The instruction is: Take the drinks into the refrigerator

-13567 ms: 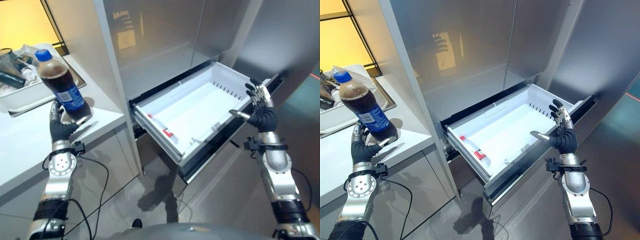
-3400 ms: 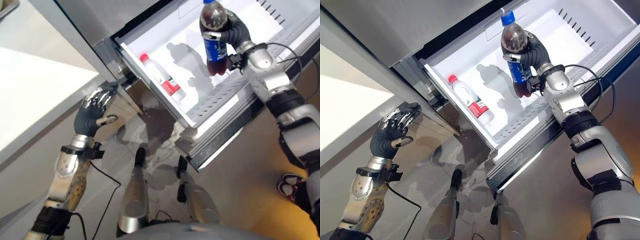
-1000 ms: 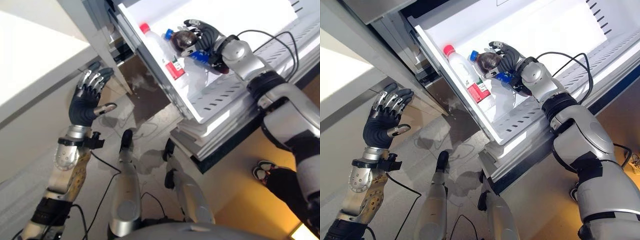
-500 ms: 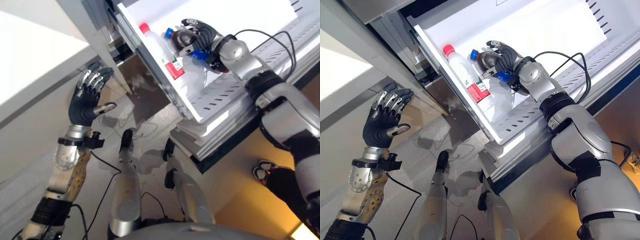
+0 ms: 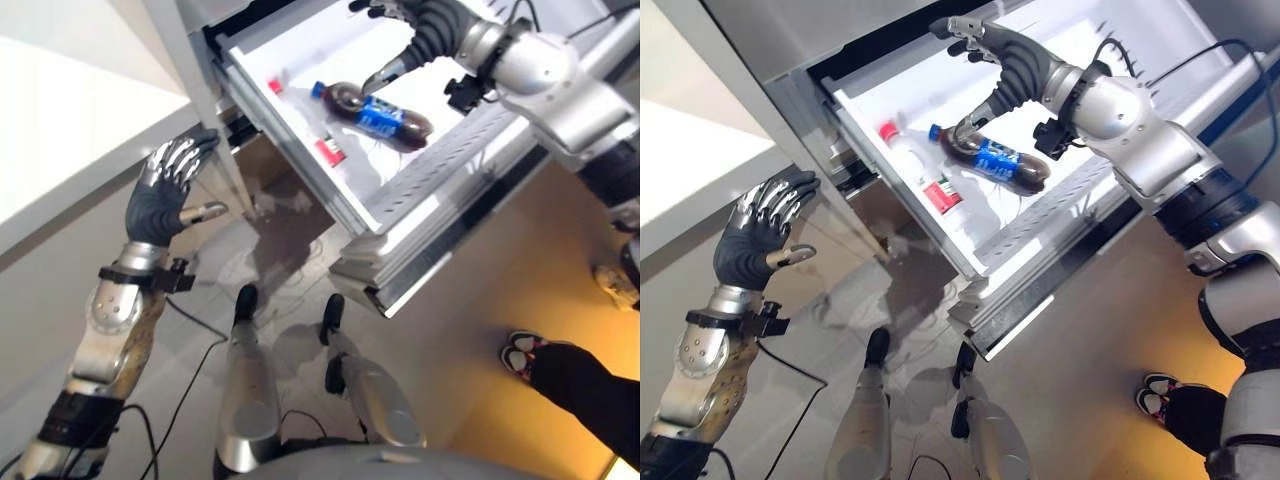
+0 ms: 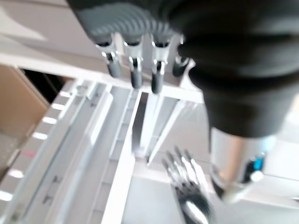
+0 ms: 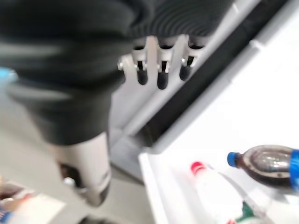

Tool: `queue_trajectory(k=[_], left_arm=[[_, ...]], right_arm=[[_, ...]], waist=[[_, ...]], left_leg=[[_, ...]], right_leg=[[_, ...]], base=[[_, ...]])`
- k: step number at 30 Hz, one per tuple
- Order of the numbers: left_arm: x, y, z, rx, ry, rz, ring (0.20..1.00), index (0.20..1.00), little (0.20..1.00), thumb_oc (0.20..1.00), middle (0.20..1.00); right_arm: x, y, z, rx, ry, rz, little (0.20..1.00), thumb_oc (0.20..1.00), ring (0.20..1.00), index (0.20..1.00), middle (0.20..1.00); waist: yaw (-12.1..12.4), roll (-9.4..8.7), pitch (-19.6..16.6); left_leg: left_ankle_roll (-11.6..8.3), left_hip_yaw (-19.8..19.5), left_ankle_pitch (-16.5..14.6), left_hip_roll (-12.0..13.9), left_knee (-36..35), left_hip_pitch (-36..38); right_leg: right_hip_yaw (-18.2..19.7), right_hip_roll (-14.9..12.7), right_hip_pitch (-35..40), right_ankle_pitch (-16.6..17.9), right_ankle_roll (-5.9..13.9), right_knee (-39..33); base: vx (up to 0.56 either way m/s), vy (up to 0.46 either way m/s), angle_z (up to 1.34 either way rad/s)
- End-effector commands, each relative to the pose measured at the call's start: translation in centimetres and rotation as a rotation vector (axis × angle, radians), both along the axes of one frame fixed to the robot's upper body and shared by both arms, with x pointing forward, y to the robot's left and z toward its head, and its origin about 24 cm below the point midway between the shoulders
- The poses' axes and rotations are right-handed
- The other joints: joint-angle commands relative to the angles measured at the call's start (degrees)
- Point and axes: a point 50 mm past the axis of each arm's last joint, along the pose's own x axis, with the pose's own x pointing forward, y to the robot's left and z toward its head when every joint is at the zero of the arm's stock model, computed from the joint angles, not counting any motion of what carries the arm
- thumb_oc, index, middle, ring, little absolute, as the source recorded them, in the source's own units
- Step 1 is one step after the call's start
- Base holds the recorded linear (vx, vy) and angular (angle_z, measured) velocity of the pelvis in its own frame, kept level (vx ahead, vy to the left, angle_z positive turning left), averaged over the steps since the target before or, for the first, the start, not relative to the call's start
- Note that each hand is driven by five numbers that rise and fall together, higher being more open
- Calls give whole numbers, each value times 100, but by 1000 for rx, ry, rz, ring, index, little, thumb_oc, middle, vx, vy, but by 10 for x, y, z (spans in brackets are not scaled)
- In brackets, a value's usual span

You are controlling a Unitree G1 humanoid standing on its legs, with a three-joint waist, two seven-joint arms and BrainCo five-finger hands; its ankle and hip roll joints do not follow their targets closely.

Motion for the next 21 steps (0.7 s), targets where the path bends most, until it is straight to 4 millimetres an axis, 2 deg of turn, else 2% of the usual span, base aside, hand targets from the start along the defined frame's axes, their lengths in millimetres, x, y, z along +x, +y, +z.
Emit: queue_trajectory(k=[1, 2, 3, 5, 6, 7, 8, 9, 10, 12, 13, 14, 15, 16, 17, 18, 19, 20, 21], left_arm=[[-24, -1, 42, 105, -256, -38, 1000, 1000, 1000, 1000, 1000], [-26, 2, 41, 110, -254, -24, 1000, 1000, 1000, 1000, 1000], [-26, 2, 41, 116, -251, -29, 1000, 1000, 1000, 1000, 1000], [-28, 9, 35, 97, -233, 2, 1000, 1000, 1000, 1000, 1000], [-28, 8, 36, 103, -231, -5, 1000, 1000, 1000, 1000, 1000], [-30, 15, 32, 99, -219, 30, 1000, 1000, 1000, 1000, 1000], [-30, 14, 32, 103, -218, 24, 1000, 1000, 1000, 1000, 1000], [-30, 15, 30, 96, -213, 26, 1000, 1000, 1000, 1000, 1000], [-33, 20, 25, 85, -197, 52, 1000, 1000, 1000, 1000, 1000], [-34, 20, 24, 89, -191, 51, 1000, 1000, 1000, 1000, 1000], [-34, 20, 22, 86, -189, 55, 1000, 1000, 1000, 1000, 1000], [-36, 22, 18, 74, -178, 71, 1000, 1000, 1000, 1000, 1000], [-36, 22, 18, 76, -177, 68, 1000, 1000, 1000, 1000, 1000], [-38, 22, 15, 71, -168, 77, 1000, 1000, 1000, 1000, 1000], [-38, 23, 14, 74, -167, 80, 1000, 1000, 1000, 1000, 1000], [-36, 22, 14, 68, -168, 78, 1000, 1000, 1000, 1000, 1000], [-36, 22, 14, 70, -168, 79, 1000, 1000, 1000, 1000, 1000], [-36, 22, 14, 66, -170, 74, 1000, 1000, 1000, 1000, 1000], [-34, 21, 13, 62, -164, 71, 1000, 1000, 1000, 1000, 1000]], right_arm=[[-14, -19, 4, 63, -35, 27, 1000, 1000, 1000, 1000, 1000], [-23, -29, 1, 86, -46, 25, 1000, 1000, 1000, 1000, 1000], [-24, -32, -1, 92, -43, 21, 1000, 1000, 1000, 1000, 1000], [-35, -53, -19, 139, -26, -10, 1000, 1000, 1000, 1000, 1000], [-36, -56, -21, 145, -25, -15, 1000, 1000, 1000, 1000, 1000], [-46, -74, -32, 172, -32, -65, 1000, 1000, 1000, 1000, 1000], [-48, -76, -33, 176, -32, -70, 1000, 1000, 1000, 1000, 1000], [-56, -85, -41, 209, -29, -86, 1000, 1000, 1000, 1000, 1000], [-59, -106, -60, 277, 11, -149, 1000, 1000, 1000, 1000, 1000], [-66, -113, -69, 272, 24, -177, 1000, 1000, 1000, 1000, 1000], [-72, -120, -81, 291, 45, -202, 1000, 1000, 1000, 1000, 1000], [-75, -130, -111, 336, 134, -245, 1000, 1000, 1000, 1000, 1000], [-76, -131, -112, 338, 135, -248, 1000, 1000, 1000, 1000, 1000], [-80, -137, -153, 388, 261, -300, 1000, 1000, 1000, 1000, 1000], [-81, -140, -168, 394, 301, -334, 1000, 1000, 1000, 1000, 1000], [-80, -140, -185, 404, 351, -364, 705, 705, 705, 705, 705], [-79, -140, -186, 404, 350, -363, 564, 564, 564, 564, 564], [-78, -138, -198, 380, 392, -376, 200, 200, 200, 200, 200], [-76, -136, -212, 362, 433, -397, 200, 200, 200, 200, 200]], waist=[[-265, -115, -368], [-337, -68, -446], [-304, -91, -451], [-452, -6, -621], [-414, -26, -627], [-544, 23, -726], [-508, 10, -729], [-546, 28, -786], [-693, 65, -873], [-672, 59, -904], [-711, 59, -933], [-809, 78, -976], [-785, 74, -983], [-839, 111, -999], [-839, 124, -1026], [-830, 140, -1025], [-836, 131, -1027], [-833, 149, -1033], [-831, 166, -1037]], left_leg=[[696, 192, -688, -506, 449, 118], [708, 242, -746, -508, 509, 145], [708, 241, -757, -506, 520, 142], [736, 310, -833, -510, 609, 181], [737, 307, -839, -510, 616, 173], [758, 365, -883, -510, 647, 204], [759, 365, -886, -510, 651, 198], [774, 402, -923, -511, 678, 204], [786, 452, -963, -518, 715, 225], [796, 484, -985, -518, 733, 229], [807, 534, -1016, -513, 764, 236], [827, 591, -1053, -509, 808, 244], [827, 596, -1057, -508, 813, 241], [840, 637, -1082, -504, 834, 255], [842, 638, -1074, -509, 826, 248], [845, 635, -1069, -514, 817, 244], [845, 635, -1069, -515, 816, 244], [847, 619, -1062, -522, 813, 240], [850, 607, -1057, -528, 812, 232]], right_leg=[[35, -83, 160, -831, 231, 742], [77, -90, 183, -847, 244, 757], [76, -88, 185, -849, 244, 758], [157, -98, 200, -854, 273, 799], [154, -98, 195, -857, 274, 801], [215, -111, 196, -861, 299, 849], [214, -111, 192, -863, 300, 851], [257, -111, 177, -875, 313, 887], [307, -123, 175, -884, 324, 923], [347, -117, 154, -885, 333, 949], [407, -105, 130, -884, 347, 980], [484, -93, 112, -878, 361, 1012], [489, -92, 107, -880, 361, 1015], [540, -86, 94, -890, 363, 1042], [534, -98, 86, -889, 365, 1044], [526, -105, 76, -886, 367, 1048], [526, -106, 75, -887, 367, 1049], [515, -115, 76, -893, 362, 1045], [491, -131, 75, -898, 359, 1048]], base=[[10, 79, -32], [4, 56, -35], [22, 69, -39], [23, 54, -32], [14, 65, -24], [10, 44, -15], [9, 66, -20], [15, 65, -18], [14, 82, -25], [8, 50, -18], [5, 56, -20], [5, 56, -22], [1, 59, -26], [-2, 31, -21], [-15, 37, -23], [-9, 11, -14], [-17, 8, -13], [-11, -2, -13], [-27, 2, -9]])
